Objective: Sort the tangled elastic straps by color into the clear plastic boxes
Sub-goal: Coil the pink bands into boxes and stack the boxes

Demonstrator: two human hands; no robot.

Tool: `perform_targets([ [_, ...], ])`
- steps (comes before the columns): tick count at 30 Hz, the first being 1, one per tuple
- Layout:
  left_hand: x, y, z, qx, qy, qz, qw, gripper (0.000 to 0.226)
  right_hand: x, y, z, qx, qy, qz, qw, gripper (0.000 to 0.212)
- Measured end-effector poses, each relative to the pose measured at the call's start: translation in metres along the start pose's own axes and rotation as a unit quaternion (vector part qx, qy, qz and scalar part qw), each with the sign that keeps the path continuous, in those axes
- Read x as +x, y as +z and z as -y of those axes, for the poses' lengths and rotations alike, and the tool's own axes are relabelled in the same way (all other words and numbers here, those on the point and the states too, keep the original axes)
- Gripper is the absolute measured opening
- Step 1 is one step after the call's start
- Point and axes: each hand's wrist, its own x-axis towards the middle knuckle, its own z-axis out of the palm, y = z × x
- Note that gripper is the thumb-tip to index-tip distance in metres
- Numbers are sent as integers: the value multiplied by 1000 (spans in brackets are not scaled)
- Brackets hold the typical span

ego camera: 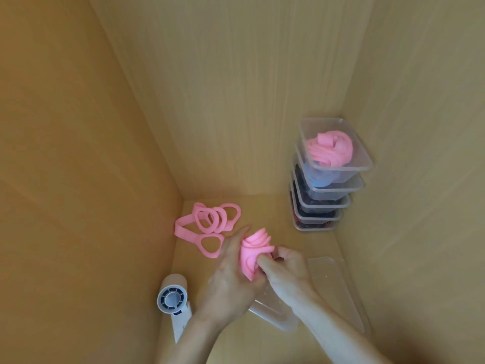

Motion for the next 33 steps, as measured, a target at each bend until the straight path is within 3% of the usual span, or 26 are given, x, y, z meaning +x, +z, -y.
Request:
perform_targets([
  [7, -1, 3, 6, 65, 1, 23, 998, 60, 0, -4, -14, -80, -32, 32, 996, 28],
  [11, 11, -13, 16, -13, -8, 45, 999, 36, 5, -11, -9, -130, -46, 115, 984, 37],
  [15, 21, -25, 23, -126, -60, 54, 989, 32, 10, -19, -3, -165, -71, 135, 975, 36],
  [19, 24, -27, 27, -229, -110, 79, 964, 33, 11, -20, -7, -129, -89, 135, 978, 27],
  [26, 18, -14, 30, -286, -176, 96, 937, 51, 21, -28, -15, -139, -86, 123, 979, 36],
  [29, 17, -12, 31, -262, -186, 96, 942, 53, 20, -32, -21, -124, -8, 134, 983, 43],
  [33, 9, -23, 47, -97, -116, 106, 983, 60, 15, -37, -34, -117, 49, 109, 986, 43],
])
